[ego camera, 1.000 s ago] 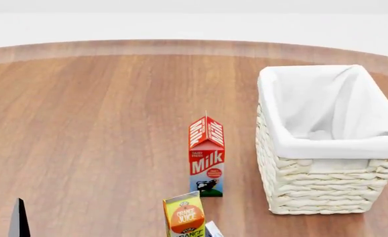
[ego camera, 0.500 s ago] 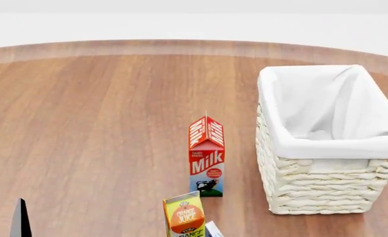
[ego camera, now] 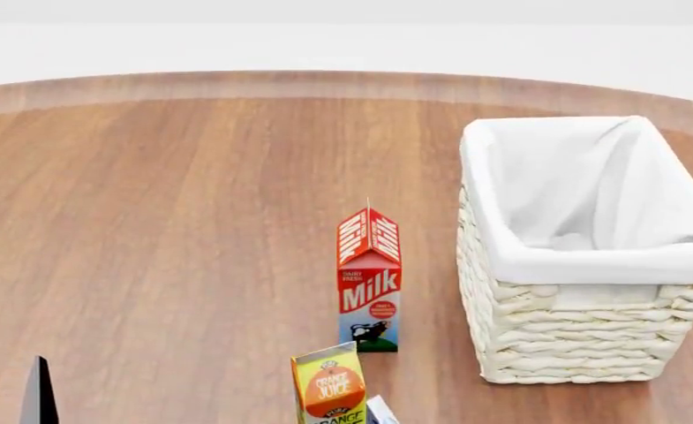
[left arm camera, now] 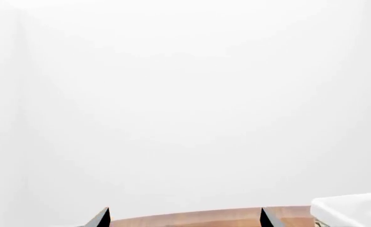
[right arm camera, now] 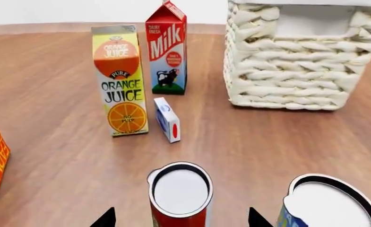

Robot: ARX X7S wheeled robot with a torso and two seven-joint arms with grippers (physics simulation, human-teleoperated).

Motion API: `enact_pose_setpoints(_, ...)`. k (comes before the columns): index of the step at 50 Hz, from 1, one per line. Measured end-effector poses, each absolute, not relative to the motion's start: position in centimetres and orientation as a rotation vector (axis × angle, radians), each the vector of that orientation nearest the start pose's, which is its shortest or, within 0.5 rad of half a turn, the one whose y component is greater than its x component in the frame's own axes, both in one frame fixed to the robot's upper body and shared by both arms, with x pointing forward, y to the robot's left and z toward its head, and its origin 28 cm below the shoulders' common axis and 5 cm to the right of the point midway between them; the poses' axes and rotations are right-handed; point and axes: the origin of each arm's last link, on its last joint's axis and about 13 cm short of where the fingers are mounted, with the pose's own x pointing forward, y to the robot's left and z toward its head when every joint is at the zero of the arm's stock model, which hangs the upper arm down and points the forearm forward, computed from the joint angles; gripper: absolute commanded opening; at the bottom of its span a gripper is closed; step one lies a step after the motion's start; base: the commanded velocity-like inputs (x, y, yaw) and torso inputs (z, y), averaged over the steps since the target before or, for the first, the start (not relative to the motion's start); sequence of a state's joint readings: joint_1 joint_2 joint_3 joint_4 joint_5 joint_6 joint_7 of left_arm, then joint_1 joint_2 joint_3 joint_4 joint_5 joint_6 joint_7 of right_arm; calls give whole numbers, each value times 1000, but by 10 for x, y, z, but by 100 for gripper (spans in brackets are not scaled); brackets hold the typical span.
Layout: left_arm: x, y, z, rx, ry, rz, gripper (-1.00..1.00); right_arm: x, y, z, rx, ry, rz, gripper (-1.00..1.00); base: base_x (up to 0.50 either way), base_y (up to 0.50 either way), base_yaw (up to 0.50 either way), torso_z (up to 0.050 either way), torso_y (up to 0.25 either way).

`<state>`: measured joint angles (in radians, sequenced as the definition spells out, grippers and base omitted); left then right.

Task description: Pick up the tomato sauce, and put it in the basket.

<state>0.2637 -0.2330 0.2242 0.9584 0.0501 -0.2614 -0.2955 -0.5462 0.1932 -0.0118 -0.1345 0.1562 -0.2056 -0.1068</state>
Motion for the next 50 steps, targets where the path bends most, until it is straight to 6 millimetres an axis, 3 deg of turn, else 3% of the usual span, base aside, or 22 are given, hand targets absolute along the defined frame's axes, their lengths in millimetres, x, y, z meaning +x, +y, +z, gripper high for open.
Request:
enact_pose_setpoints(25, 126, 195, 141, 83, -422, 1, 100, 98, -134, -31, -9, 222, 113, 100, 0, 0, 0, 0, 0)
enact_pose_setpoints(45, 126, 194, 142, 76, -423, -3, 100, 104, -129, -39, -17, 279, 154, 100, 0, 0, 0, 0, 0)
enact_pose_setpoints(46, 126, 194, 142, 76, -422, -3, 100, 104, -129, -39, -16, 280, 154, -100, 0, 0, 0, 0, 0)
enact_pose_setpoints(50, 126, 194, 142, 75, -422, -4, 100, 105, -129, -39, -12, 281, 154, -100, 0, 0, 0, 0, 0)
